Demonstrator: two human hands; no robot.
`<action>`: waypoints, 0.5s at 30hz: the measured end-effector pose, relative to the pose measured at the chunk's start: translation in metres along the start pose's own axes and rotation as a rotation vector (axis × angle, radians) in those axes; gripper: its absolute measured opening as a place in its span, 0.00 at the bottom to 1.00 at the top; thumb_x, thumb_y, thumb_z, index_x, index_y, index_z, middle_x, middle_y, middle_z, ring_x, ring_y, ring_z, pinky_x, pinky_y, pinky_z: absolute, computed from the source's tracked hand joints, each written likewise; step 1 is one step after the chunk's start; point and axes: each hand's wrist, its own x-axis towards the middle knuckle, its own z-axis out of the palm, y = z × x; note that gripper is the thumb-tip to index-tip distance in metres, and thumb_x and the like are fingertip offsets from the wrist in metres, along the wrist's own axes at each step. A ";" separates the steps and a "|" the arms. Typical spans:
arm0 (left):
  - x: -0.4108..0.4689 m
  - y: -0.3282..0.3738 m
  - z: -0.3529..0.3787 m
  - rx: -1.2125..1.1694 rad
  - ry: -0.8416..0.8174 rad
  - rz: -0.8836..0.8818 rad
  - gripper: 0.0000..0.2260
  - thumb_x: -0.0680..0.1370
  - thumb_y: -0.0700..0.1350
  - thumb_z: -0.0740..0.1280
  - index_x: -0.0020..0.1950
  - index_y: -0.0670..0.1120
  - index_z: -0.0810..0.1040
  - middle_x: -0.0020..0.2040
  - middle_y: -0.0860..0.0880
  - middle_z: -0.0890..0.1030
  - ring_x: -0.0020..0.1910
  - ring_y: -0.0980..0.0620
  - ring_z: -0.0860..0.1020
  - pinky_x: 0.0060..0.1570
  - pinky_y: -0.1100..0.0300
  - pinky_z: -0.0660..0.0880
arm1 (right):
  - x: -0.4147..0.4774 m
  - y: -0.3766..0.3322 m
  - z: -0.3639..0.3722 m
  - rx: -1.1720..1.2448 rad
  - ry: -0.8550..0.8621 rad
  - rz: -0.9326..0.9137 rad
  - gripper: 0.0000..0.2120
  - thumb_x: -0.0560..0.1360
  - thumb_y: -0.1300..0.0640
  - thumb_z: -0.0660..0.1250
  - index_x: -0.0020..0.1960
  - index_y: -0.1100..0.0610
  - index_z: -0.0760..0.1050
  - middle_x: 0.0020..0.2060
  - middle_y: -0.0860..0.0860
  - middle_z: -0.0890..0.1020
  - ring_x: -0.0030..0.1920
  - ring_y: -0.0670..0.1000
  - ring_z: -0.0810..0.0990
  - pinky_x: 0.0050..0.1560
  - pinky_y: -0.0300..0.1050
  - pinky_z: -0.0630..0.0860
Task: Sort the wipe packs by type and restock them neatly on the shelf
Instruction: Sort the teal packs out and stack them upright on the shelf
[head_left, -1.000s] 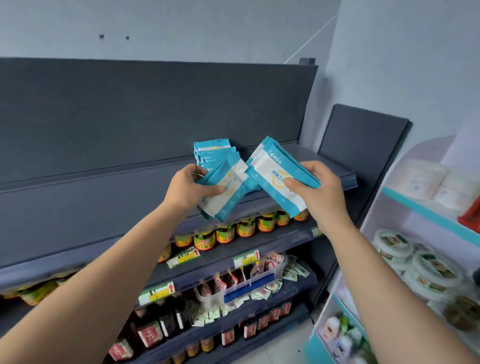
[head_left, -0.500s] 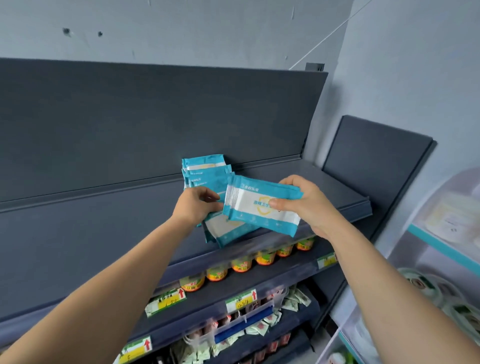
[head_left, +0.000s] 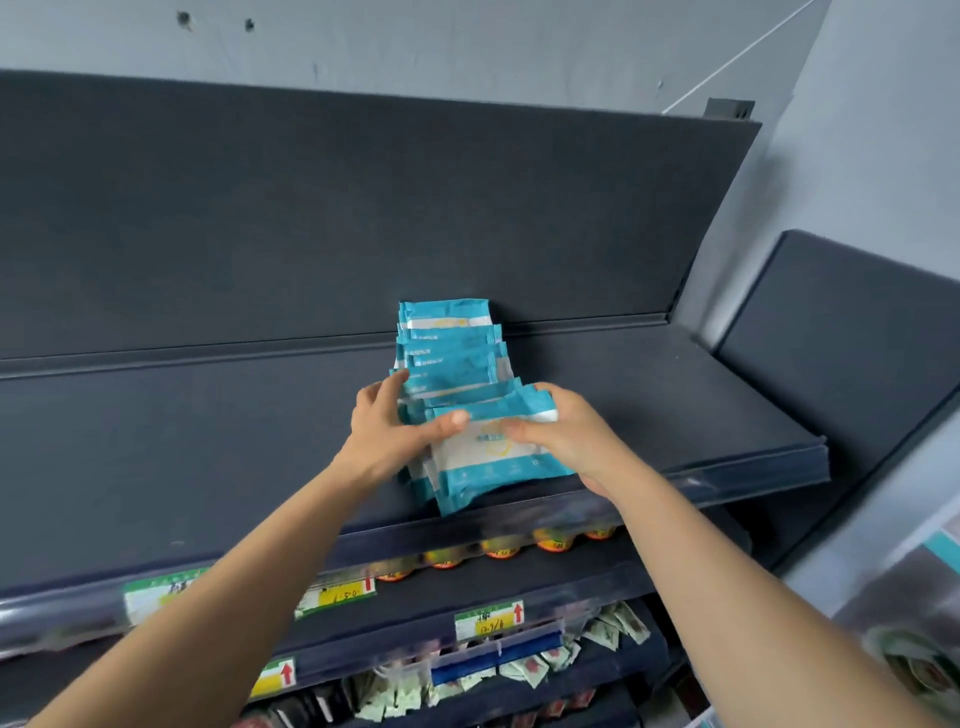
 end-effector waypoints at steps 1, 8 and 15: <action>-0.005 0.000 0.002 0.039 -0.049 0.006 0.53 0.52 0.68 0.75 0.74 0.59 0.58 0.72 0.54 0.57 0.74 0.51 0.55 0.73 0.46 0.60 | 0.002 0.003 0.000 -0.007 0.000 -0.008 0.10 0.72 0.59 0.74 0.51 0.51 0.77 0.47 0.46 0.85 0.48 0.47 0.83 0.46 0.41 0.78; -0.006 -0.003 0.016 -0.224 -0.144 0.109 0.40 0.63 0.30 0.78 0.57 0.64 0.62 0.60 0.51 0.76 0.58 0.55 0.76 0.48 0.64 0.77 | 0.007 0.012 -0.015 -0.151 -0.233 0.018 0.36 0.66 0.56 0.79 0.67 0.46 0.64 0.56 0.41 0.78 0.58 0.42 0.77 0.55 0.37 0.76; 0.016 -0.002 0.013 -0.111 -0.016 0.208 0.39 0.67 0.28 0.74 0.54 0.67 0.58 0.55 0.63 0.71 0.51 0.74 0.74 0.47 0.73 0.73 | 0.030 0.010 0.008 -0.354 0.007 -0.138 0.48 0.63 0.53 0.80 0.73 0.44 0.53 0.53 0.34 0.73 0.57 0.43 0.74 0.54 0.43 0.71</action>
